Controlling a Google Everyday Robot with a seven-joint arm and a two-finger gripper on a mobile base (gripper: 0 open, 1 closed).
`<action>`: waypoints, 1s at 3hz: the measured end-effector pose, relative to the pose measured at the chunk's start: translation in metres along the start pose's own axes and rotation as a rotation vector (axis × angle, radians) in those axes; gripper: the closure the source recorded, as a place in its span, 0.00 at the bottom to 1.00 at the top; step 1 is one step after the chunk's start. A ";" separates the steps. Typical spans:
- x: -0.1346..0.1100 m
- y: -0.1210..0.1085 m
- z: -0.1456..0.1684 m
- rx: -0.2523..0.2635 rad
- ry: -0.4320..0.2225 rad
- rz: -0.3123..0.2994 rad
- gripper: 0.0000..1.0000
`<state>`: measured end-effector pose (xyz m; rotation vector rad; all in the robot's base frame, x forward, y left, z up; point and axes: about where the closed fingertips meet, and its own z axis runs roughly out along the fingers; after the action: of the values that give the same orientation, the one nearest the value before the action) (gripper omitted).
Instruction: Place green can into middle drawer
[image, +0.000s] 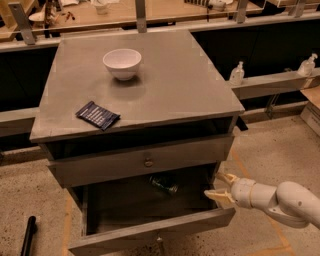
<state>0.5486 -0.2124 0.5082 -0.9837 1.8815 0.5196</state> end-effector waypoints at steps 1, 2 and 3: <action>0.002 -0.018 -0.038 0.051 0.009 0.029 0.49; 0.000 -0.036 -0.075 0.099 0.003 0.051 0.43; -0.014 -0.057 -0.114 0.166 -0.044 0.070 0.25</action>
Offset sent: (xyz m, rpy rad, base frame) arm -0.0188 -0.1254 0.0661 0.0012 -0.0183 -0.1867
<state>0.5372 -0.3193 0.5783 -0.7943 1.8917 0.4153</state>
